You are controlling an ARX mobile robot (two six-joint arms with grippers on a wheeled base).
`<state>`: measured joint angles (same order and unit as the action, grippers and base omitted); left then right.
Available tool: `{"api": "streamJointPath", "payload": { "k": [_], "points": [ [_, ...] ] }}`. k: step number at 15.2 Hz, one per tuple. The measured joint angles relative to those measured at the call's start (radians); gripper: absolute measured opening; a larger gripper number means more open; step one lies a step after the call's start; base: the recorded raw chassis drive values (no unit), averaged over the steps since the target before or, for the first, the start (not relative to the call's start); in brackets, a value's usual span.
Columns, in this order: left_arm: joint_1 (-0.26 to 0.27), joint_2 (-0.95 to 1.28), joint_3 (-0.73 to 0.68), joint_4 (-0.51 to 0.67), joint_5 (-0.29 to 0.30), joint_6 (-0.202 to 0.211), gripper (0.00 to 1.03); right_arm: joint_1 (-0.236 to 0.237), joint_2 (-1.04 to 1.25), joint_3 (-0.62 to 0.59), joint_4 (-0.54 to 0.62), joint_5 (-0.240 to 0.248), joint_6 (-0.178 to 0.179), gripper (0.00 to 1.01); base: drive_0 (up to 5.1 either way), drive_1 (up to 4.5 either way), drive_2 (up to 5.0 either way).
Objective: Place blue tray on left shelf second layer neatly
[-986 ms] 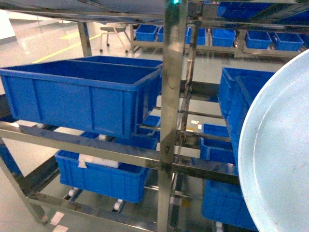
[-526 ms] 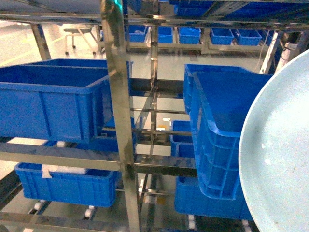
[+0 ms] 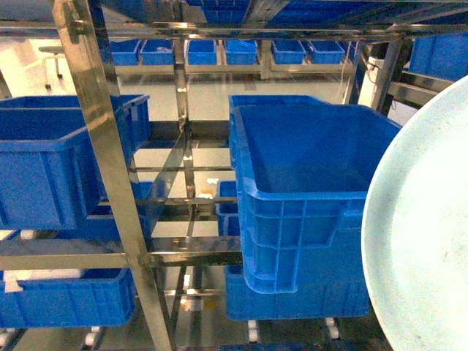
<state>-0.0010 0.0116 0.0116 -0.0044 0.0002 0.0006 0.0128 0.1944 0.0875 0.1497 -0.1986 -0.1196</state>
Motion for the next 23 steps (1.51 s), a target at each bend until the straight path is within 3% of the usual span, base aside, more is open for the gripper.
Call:
{"api": "streamJointPath", "payload": {
  "k": [23],
  "points": [
    [0.001, 0.0, 0.0, 0.0, -0.001, 0.0, 0.98, 0.0, 0.0, 0.0, 0.0, 0.0, 0.0, 0.02, 0.0, 0.89, -0.9]
  ]
}}
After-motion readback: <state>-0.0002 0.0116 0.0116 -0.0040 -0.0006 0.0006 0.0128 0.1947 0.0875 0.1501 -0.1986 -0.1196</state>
